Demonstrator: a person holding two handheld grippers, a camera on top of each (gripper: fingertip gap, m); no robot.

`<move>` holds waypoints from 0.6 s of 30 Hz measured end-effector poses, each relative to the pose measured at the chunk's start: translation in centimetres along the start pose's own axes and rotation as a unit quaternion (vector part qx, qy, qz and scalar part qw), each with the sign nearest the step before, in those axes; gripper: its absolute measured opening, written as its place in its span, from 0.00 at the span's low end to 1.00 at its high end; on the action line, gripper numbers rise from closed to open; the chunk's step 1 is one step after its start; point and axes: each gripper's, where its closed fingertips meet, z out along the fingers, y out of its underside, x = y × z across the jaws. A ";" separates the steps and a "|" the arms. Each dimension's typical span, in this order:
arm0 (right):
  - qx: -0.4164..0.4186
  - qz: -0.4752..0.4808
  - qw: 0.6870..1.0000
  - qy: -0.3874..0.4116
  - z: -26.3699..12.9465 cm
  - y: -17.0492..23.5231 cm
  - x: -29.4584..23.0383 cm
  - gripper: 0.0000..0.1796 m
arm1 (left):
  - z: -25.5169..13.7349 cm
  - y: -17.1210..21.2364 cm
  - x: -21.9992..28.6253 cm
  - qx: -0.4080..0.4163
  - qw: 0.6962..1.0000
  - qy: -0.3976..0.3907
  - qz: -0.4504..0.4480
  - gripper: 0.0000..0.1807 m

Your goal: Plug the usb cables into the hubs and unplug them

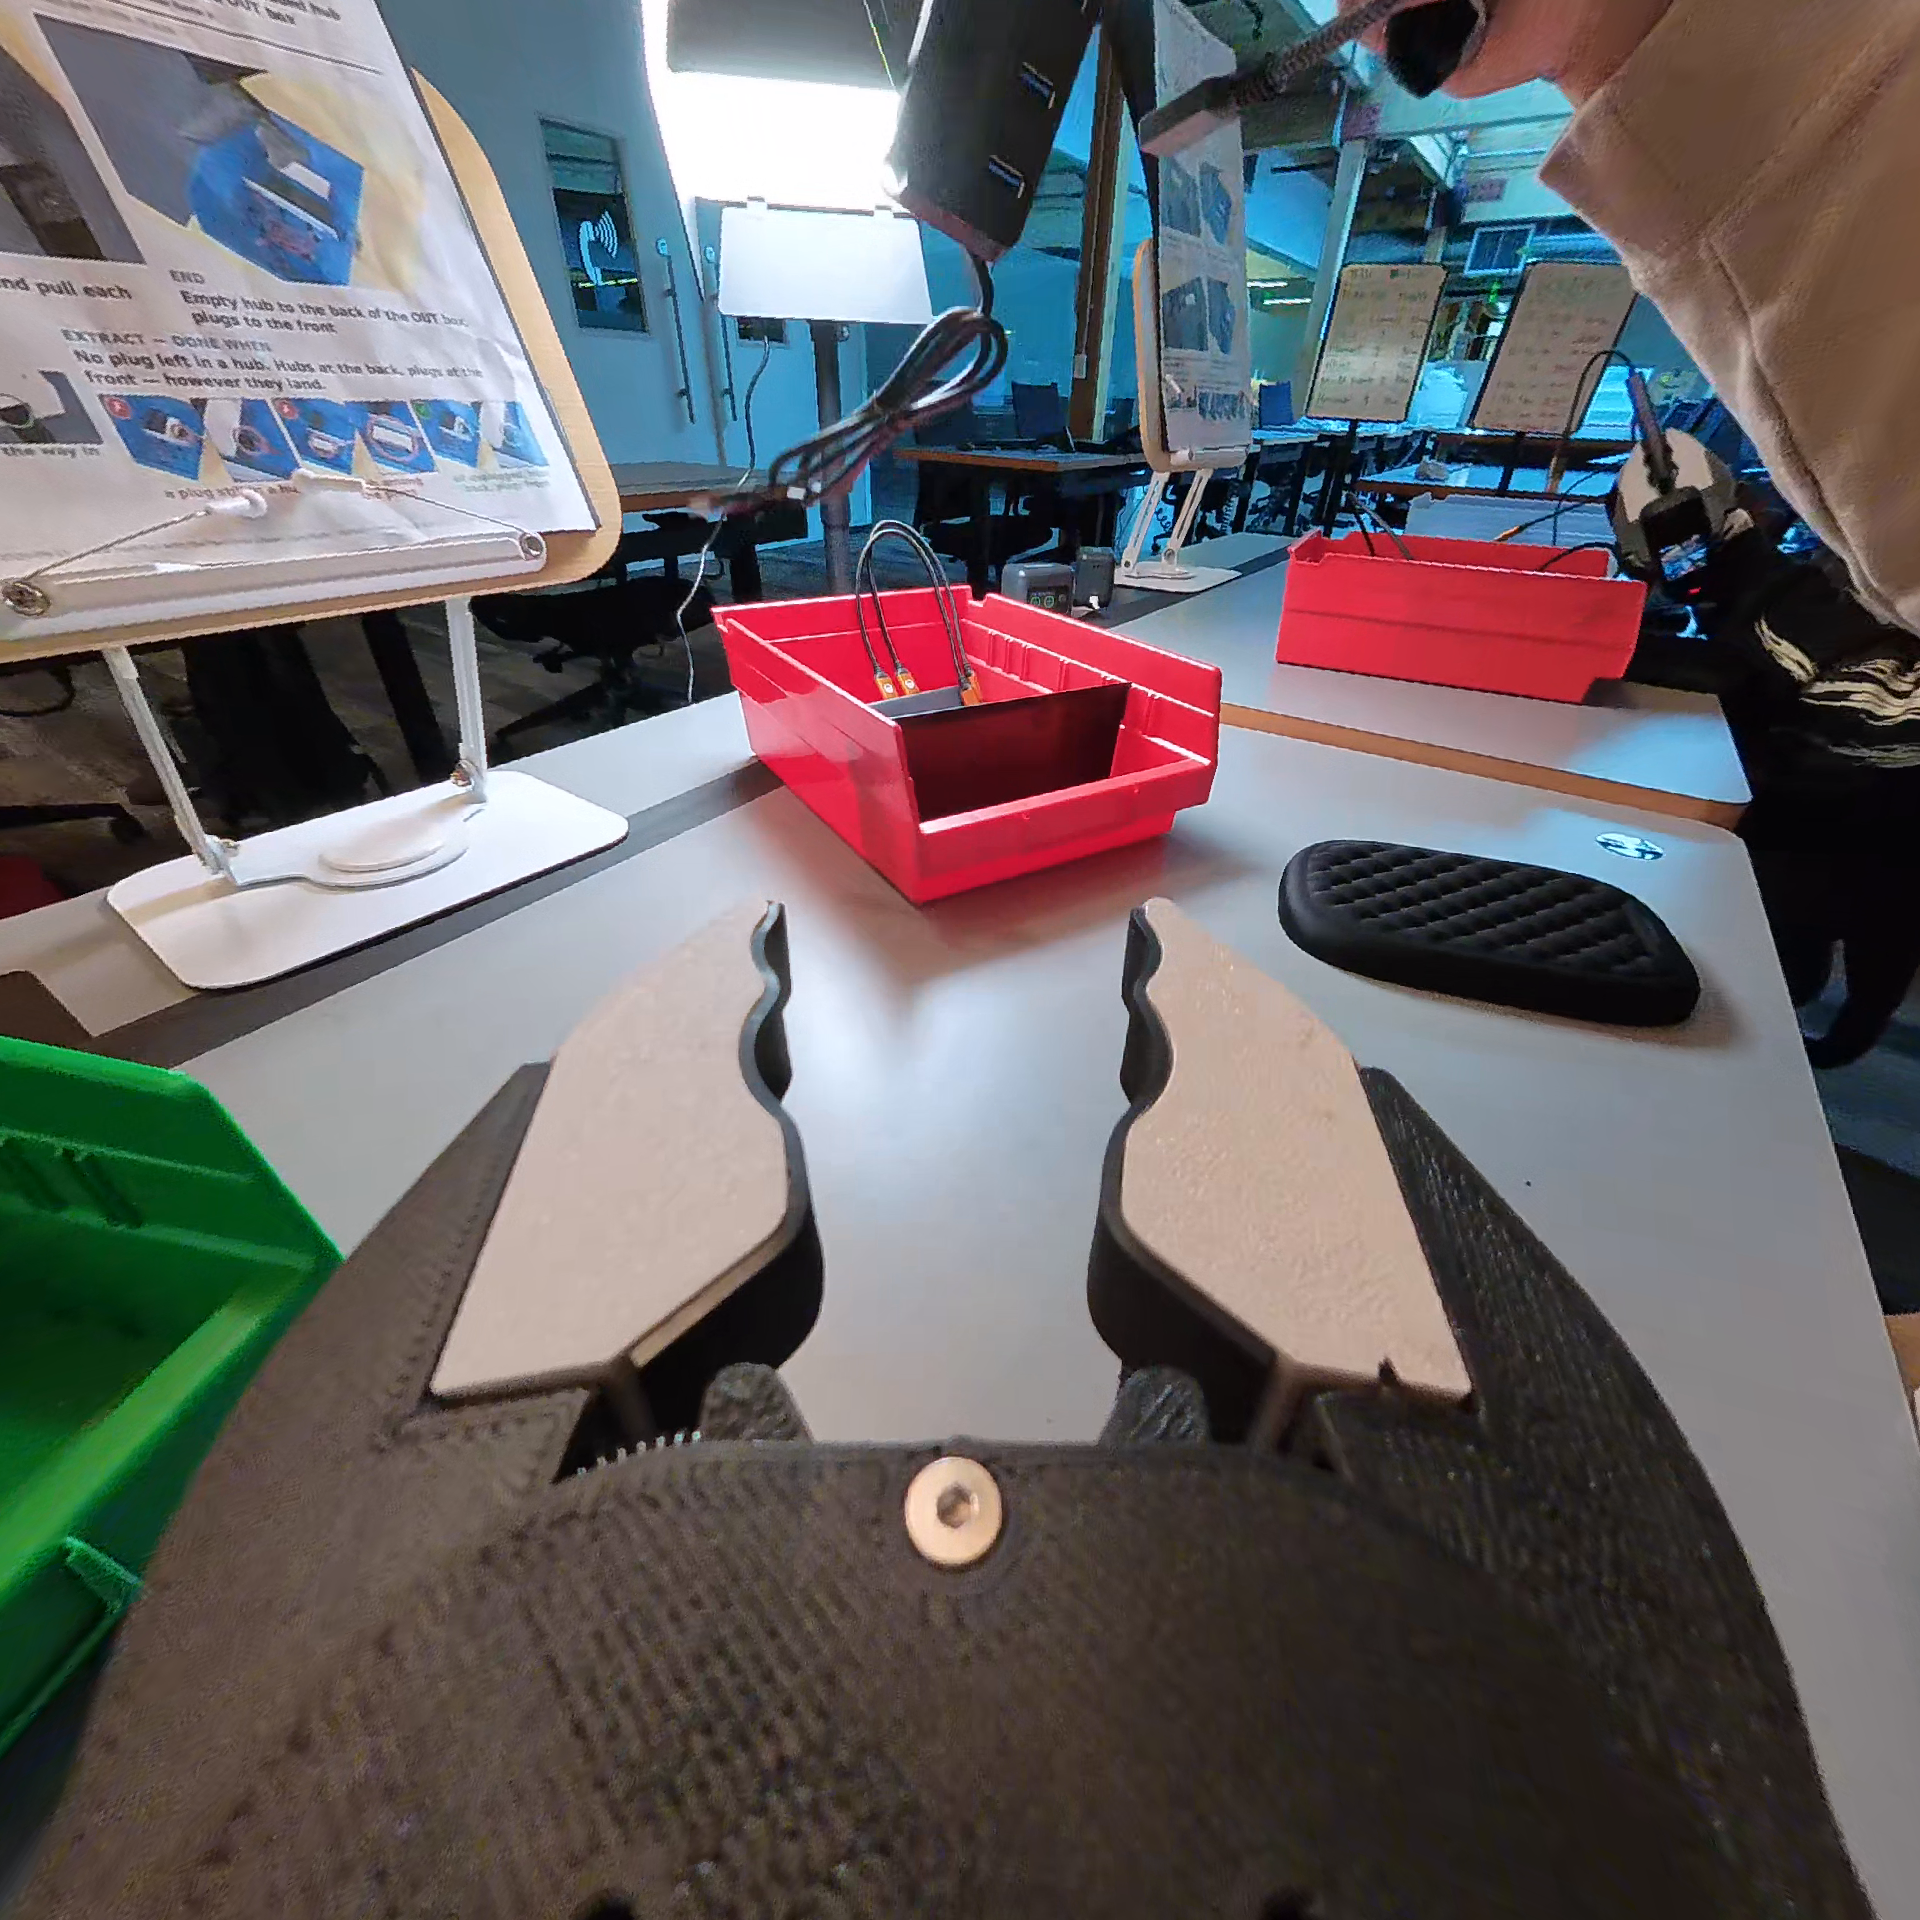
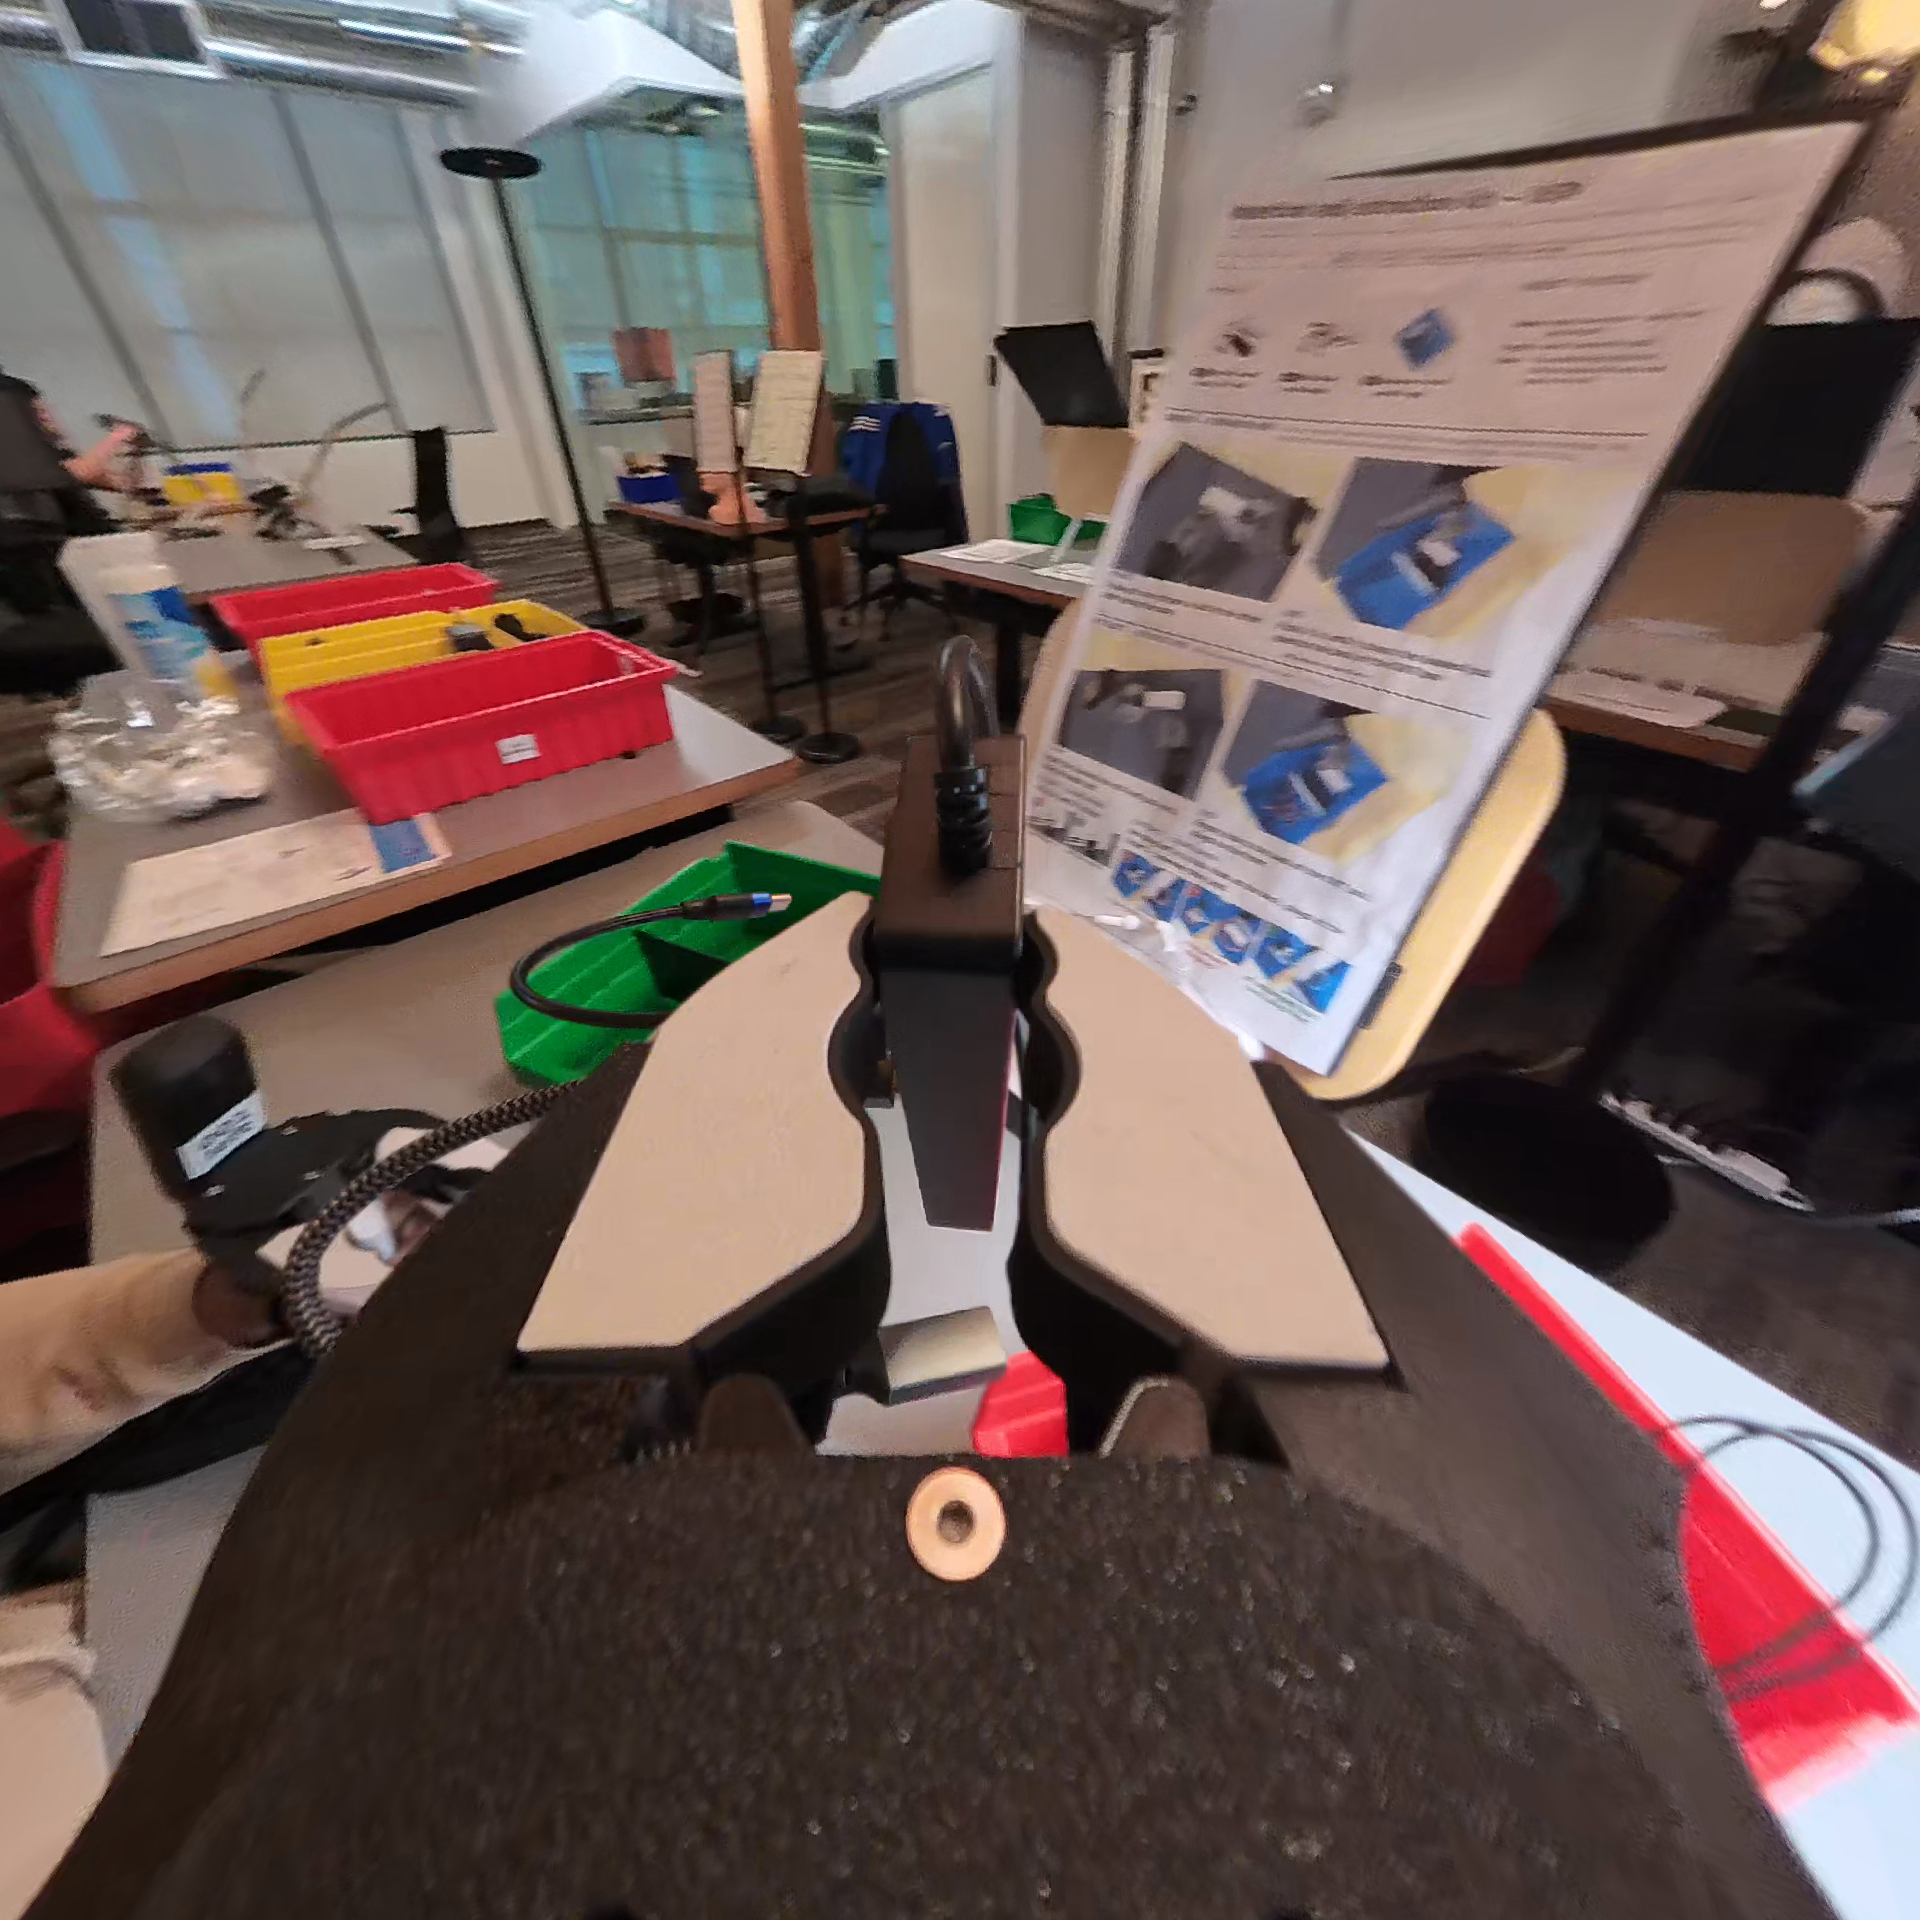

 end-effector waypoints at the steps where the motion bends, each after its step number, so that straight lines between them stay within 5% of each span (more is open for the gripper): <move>1: -0.004 0.007 1.000 0.013 -0.2 0.0 1.1 0.13 | 0.0 0.0 -0.1 0.000 1.000 0.000 -0.001 0.34; 18: -0.090 0.167 0.971 0.146 0.0 17.0 17.1 0.13 | 0.6 1.2 -0.1 -0.023 1.000 0.008 -0.019 0.34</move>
